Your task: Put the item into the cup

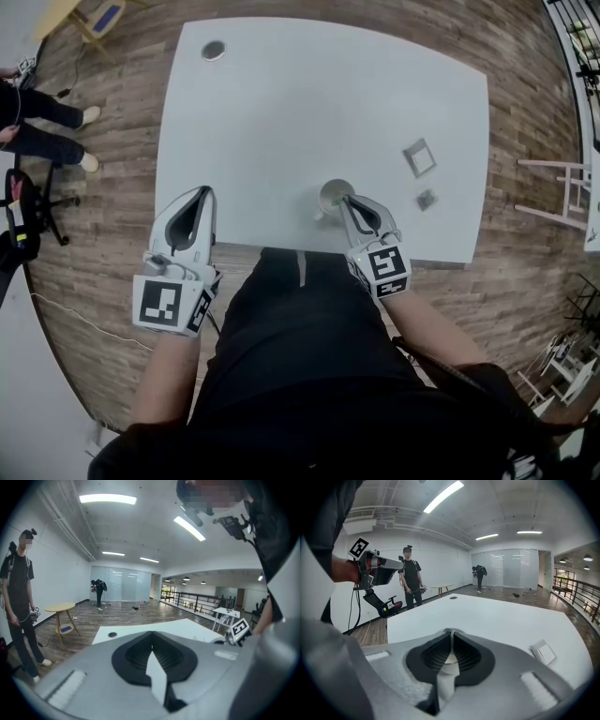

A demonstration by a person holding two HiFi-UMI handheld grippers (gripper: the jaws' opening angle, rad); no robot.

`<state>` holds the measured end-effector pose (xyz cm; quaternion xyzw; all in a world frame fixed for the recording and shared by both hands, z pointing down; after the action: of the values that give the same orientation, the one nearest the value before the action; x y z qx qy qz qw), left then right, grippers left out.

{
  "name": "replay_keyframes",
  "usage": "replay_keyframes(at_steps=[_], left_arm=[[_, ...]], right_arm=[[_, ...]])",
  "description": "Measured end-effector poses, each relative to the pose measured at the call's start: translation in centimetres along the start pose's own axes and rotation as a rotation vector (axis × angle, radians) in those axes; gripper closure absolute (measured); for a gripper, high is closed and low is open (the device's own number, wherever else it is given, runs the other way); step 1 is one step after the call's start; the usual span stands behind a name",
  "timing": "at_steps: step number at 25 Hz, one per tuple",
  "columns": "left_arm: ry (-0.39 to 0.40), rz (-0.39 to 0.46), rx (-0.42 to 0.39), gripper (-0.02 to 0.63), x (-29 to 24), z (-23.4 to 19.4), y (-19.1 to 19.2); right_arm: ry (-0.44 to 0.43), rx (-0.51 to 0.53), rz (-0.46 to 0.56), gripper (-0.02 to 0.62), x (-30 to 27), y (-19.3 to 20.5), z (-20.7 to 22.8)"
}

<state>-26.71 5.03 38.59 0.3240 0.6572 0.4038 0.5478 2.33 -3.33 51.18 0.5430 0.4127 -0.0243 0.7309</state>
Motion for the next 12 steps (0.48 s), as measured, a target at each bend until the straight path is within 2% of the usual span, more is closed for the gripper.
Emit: replay_keyframes(at_steps=[12], left_arm=[[0.001, -0.012, 0.002, 0.606, -0.21, -0.16, 0.31]], right_arm=[[-0.018, 0.027, -0.002, 0.577, -0.14, -0.07, -0.44]])
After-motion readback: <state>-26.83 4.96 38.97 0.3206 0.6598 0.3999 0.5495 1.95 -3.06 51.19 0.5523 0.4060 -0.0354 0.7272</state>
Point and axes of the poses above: the fingertips, and each gripper's own axes: x backward along the fingers, z to its right, y out of its underside, the point moved 9 cm from there along x, backward along the fingers, and after that the axes turned 6 degrees about -z, right-handed, at the moved point
